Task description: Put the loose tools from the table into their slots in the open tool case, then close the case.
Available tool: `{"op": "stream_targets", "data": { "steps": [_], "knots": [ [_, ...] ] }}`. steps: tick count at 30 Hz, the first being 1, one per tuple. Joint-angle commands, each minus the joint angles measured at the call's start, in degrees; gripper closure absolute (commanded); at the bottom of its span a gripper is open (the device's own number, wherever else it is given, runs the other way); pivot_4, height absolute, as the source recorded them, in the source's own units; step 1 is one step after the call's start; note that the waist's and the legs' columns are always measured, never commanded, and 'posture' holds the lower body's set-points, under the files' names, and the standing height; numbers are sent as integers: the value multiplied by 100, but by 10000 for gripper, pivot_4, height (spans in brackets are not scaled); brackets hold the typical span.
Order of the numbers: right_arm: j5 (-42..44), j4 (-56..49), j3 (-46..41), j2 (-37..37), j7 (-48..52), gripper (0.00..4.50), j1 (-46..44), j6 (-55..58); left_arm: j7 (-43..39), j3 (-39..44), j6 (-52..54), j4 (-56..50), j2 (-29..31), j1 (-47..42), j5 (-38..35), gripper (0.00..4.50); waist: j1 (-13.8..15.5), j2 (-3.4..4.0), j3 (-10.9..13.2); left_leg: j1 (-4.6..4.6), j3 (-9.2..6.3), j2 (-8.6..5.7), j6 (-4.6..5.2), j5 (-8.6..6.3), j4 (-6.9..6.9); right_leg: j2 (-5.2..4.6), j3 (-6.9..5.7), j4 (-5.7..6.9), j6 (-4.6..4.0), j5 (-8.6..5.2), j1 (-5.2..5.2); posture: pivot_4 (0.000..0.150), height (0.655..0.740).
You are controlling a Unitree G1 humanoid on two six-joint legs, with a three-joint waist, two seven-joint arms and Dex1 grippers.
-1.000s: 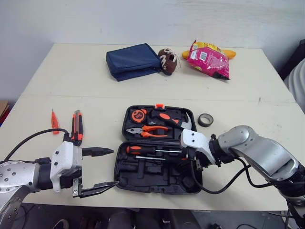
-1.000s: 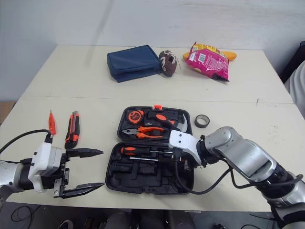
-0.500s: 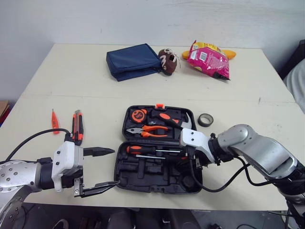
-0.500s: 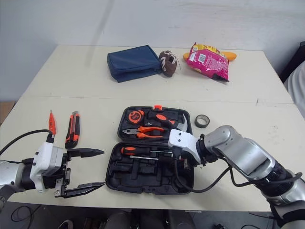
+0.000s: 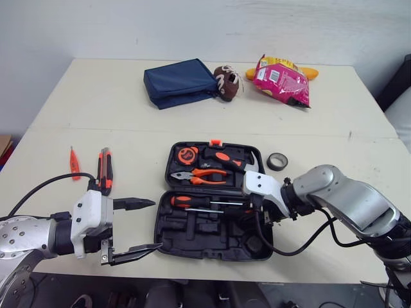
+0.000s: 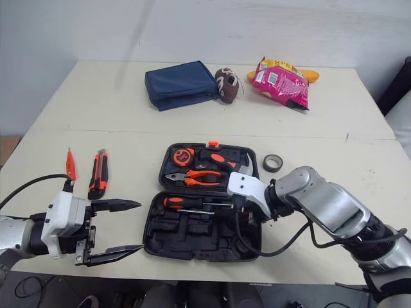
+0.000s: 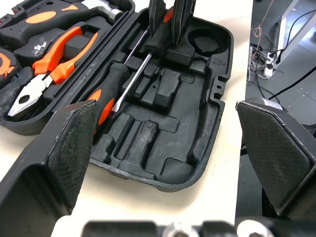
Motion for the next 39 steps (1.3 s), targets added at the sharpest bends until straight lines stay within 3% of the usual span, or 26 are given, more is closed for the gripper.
{"op": "stream_targets", "data": {
  "steps": [1,7,14,39],
  "knots": [
    [-99,49,148,-69,-80,34697,76,101,42,13,-24,-196,-25,-19,-47,0,0,0,0,0,0,0,0,0,0,0,0,0,0,0,0,1500,7400],
    [274,-110,-94,-36,345,34697,206,-246,22,66,-38,-177,-19,31,-58,0,2,0,0,-1,0,0,0,0,-1,0,0,-1,0,0,0,1500,7400],
    [3,131,-83,-110,359,34697,254,-615,28,95,-43,-194,-34,84,-68,0,-3,1,1,-3,0,1,-1,-2,-7,2,-3,-4,-3,-3,-6,1500,7400],
    [87,207,2,34,106,34697,8,0,63,42,-38,-208,-48,62,-58,0,-6,1,1,-2,0,1,-1,-1,-3,0,-3,-1,-3,-2,-4,1500,7400]
  ]
}}
